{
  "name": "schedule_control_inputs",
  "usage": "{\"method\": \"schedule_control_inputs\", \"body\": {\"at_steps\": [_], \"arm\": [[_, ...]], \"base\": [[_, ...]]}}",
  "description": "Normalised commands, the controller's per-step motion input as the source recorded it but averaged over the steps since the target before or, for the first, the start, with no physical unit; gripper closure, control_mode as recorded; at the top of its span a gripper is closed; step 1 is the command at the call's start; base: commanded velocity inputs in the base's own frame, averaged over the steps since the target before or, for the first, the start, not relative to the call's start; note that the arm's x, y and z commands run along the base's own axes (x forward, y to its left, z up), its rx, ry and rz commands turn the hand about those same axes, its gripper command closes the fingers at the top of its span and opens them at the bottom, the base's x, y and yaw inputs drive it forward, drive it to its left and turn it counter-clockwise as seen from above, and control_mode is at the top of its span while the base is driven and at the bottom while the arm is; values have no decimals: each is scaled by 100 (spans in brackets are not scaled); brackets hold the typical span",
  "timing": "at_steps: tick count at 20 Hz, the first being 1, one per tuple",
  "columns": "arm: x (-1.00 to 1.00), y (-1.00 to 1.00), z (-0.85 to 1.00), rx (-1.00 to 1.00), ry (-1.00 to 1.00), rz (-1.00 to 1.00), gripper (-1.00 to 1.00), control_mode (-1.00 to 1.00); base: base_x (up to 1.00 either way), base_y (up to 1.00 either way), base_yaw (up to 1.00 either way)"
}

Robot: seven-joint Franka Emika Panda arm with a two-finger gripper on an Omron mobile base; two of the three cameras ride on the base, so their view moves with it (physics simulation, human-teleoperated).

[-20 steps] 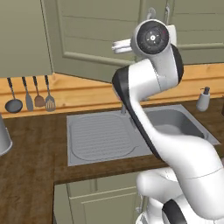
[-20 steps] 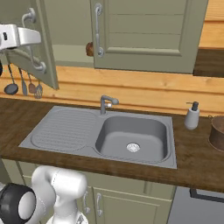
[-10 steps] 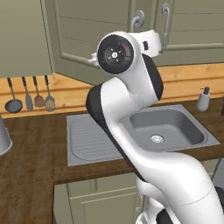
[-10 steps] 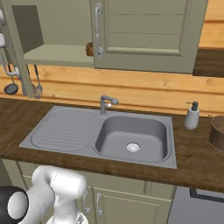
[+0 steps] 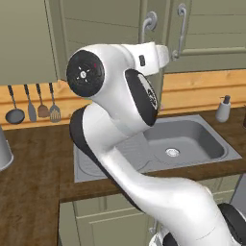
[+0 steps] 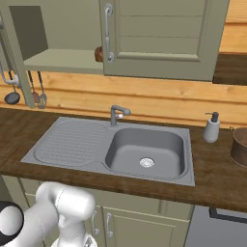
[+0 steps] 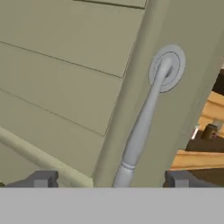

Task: Open the cabinet, pick up the bread from the cabinet and place it in the basket. Then move the basket to the dining counter.

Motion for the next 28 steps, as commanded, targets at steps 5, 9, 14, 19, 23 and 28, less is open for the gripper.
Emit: {"method": "schedule_control_inputs", "body": {"at_steps": [5, 9, 14, 19, 23, 28], "arm": [[-87, -79, 0, 56, -26, 4, -100, -100], [-83, -100, -10, 77, -20, 33, -100, -100], [-19, -88, -8, 70, 5, 37, -100, -100], [81, -75, -27, 62, 38, 26, -100, -100], [100, -64, -9, 55, 15, 15, -100, -100], [98, -33, -36, 49, 17, 7, -100, -100]], "base": [[0, 0, 0], [0, 0, 0], [0, 0, 0], [0, 0, 0], [0, 0, 0], [0, 0, 0]]}}
